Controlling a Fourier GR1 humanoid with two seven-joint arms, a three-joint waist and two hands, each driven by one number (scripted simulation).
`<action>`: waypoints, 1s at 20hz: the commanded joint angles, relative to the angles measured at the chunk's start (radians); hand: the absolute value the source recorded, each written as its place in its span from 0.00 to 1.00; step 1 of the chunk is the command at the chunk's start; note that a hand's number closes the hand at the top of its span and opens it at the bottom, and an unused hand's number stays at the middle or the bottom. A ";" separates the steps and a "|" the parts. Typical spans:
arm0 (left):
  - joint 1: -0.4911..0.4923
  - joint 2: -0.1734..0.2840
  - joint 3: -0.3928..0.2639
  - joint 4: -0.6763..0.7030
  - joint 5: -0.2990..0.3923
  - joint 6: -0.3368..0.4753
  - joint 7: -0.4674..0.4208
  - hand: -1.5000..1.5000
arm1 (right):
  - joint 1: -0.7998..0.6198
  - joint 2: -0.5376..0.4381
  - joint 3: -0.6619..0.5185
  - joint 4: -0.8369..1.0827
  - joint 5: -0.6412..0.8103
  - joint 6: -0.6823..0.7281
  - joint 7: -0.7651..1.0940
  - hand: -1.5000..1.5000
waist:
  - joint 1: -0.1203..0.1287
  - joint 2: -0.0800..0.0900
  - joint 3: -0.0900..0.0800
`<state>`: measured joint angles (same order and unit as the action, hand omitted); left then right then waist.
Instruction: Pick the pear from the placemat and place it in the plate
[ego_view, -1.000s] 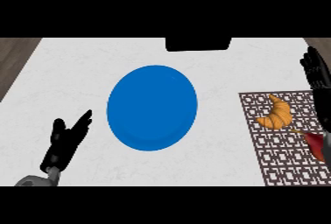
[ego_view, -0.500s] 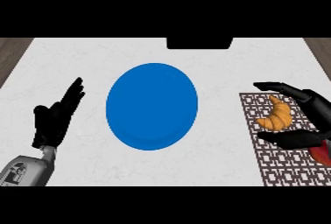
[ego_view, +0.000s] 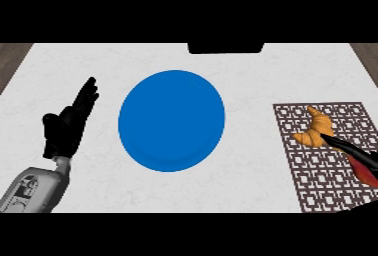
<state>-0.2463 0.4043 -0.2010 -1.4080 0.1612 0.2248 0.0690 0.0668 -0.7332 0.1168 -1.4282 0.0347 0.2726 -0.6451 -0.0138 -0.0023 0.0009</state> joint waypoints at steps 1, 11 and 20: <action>-0.005 0.000 0.020 0.005 0.003 -0.024 -0.008 0.50 | -0.019 -0.066 -0.108 0.100 0.049 -0.028 -0.163 0.00 | 0.010 0.003 0.000; -0.018 -0.043 0.021 0.005 -0.026 -0.009 0.003 0.50 | 0.044 -0.370 -0.229 -0.092 0.116 0.101 0.091 0.00 | 0.003 0.002 -0.003; -0.020 -0.073 0.030 0.040 -0.076 -0.031 -0.029 0.50 | -0.032 -0.396 -0.185 -0.064 0.248 0.235 0.195 0.00 | 0.016 0.004 -0.001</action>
<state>-0.2653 0.3567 -0.1730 -1.3933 0.1095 0.1972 0.0689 0.0619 -1.1334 -0.0903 -1.5187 0.2093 0.4749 -0.4686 0.0001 0.0003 -0.0010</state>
